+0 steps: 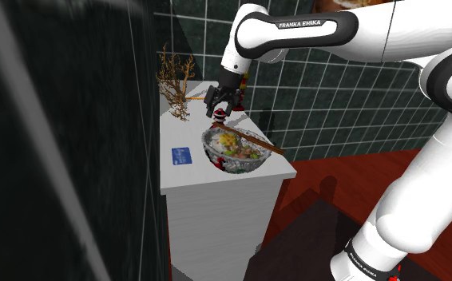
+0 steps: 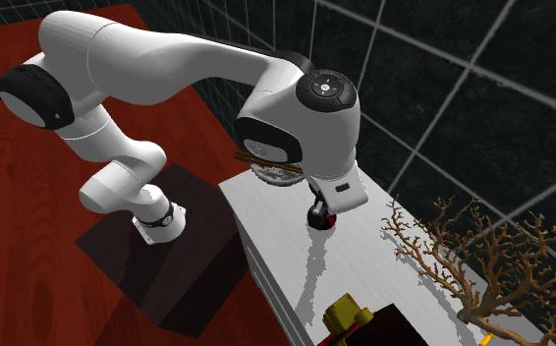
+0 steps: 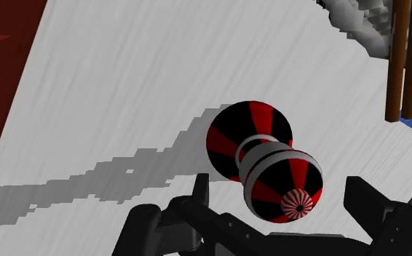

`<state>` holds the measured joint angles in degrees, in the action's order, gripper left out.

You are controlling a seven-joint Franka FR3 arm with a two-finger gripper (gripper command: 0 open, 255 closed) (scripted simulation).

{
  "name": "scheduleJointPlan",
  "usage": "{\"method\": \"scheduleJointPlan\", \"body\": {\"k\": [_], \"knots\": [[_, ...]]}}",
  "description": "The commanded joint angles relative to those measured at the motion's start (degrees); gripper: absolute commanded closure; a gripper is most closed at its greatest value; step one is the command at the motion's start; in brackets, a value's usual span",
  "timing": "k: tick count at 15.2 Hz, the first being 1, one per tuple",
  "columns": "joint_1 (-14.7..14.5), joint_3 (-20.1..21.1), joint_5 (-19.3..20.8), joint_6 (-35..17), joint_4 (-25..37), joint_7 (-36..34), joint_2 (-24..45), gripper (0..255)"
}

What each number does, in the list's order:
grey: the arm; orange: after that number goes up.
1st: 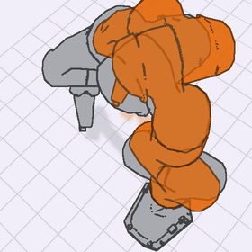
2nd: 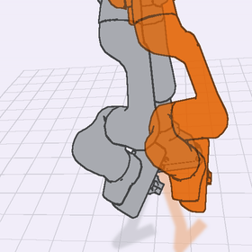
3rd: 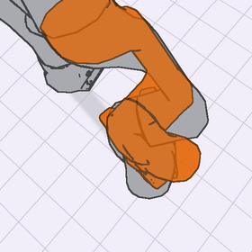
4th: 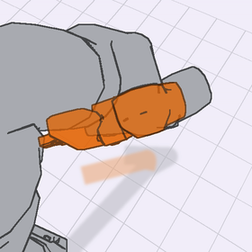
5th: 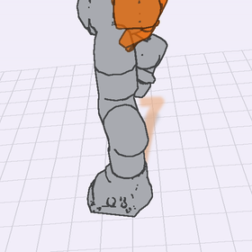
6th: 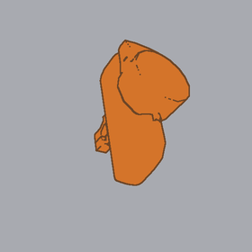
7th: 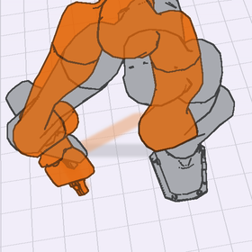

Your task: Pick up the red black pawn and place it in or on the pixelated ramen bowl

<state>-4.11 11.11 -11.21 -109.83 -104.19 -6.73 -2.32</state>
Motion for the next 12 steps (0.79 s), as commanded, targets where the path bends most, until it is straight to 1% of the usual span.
{"method": "scheduleJointPlan", "body": {"k": [1,2,3,12], "knots": [[0.0,0.0,0.0,-0.01,-0.01,0.0,0.0,0],[0.0,0.0,0.0,-0.01,-0.01,0.0,0.0,0],[0.0,0.0,0.0,-0.01,-0.01,0.0,0.0,255],[0.0,0.0,0.0,-0.01,-0.01,0.0,0.0,255]]}}
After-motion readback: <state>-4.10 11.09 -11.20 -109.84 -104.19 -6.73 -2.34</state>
